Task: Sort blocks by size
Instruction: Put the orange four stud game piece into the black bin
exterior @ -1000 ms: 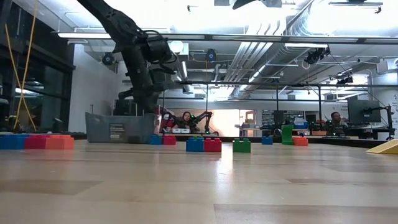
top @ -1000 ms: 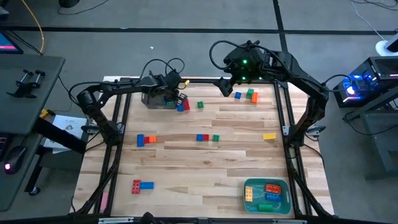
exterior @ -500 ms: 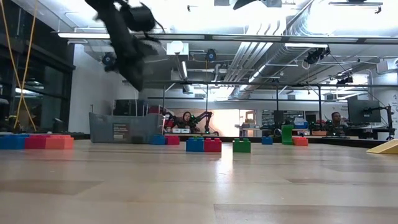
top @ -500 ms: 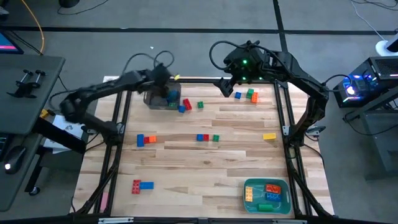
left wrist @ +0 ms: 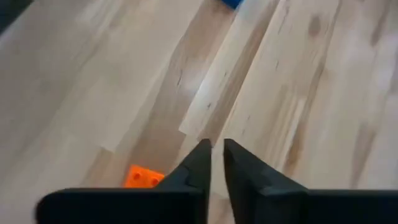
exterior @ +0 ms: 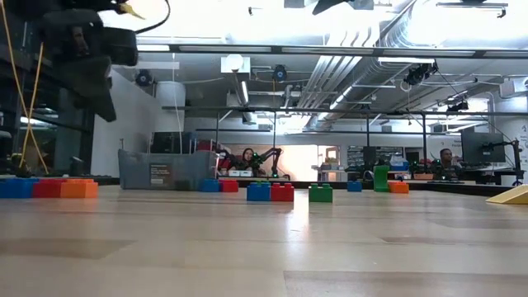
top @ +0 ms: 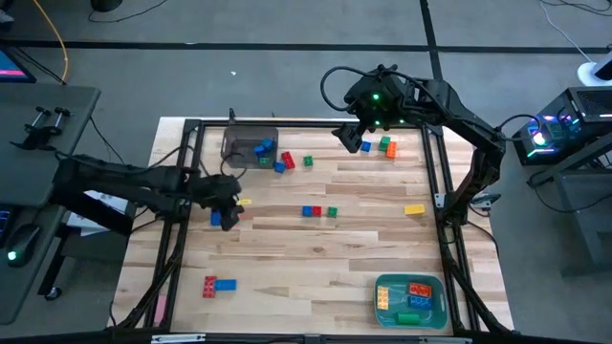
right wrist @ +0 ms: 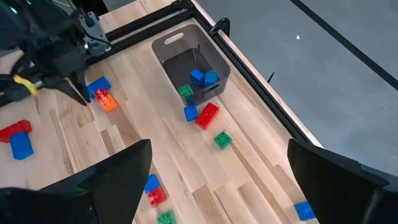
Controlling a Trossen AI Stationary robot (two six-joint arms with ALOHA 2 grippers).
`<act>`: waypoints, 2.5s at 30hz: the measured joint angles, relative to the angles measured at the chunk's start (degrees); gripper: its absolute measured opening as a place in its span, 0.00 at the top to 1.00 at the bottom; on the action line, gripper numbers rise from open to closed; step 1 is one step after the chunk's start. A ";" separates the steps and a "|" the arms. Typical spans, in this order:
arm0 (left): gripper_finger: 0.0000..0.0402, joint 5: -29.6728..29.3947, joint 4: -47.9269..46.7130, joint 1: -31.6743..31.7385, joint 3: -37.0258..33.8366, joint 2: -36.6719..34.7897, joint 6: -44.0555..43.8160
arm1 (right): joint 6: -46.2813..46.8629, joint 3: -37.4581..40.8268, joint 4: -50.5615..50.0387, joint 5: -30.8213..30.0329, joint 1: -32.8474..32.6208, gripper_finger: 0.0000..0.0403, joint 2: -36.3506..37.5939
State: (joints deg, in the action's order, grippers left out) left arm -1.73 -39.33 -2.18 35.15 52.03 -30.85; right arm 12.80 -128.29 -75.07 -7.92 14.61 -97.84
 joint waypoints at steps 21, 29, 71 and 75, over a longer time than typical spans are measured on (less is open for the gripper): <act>0.20 -5.68 -10.34 -0.56 4.95 26.16 15.00 | 0.47 0.00 -0.65 -0.02 0.00 0.08 0.00; 0.20 -5.79 -8.65 0.44 5.19 34.21 14.60 | 0.85 0.00 -0.65 -0.04 -0.03 0.08 0.00; 0.75 -6.97 -13.23 45.73 27.90 28.90 26.41 | 6.69 0.00 -2.27 -0.22 -3.11 0.08 0.00; 0.53 -8.38 -13.31 46.06 27.46 28.89 26.16 | 6.71 0.00 -2.07 -0.24 -3.21 0.08 0.00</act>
State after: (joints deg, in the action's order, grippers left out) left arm -10.11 -52.64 43.88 62.60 80.93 -4.69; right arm 19.51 -128.29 -77.15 -8.16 11.40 -97.84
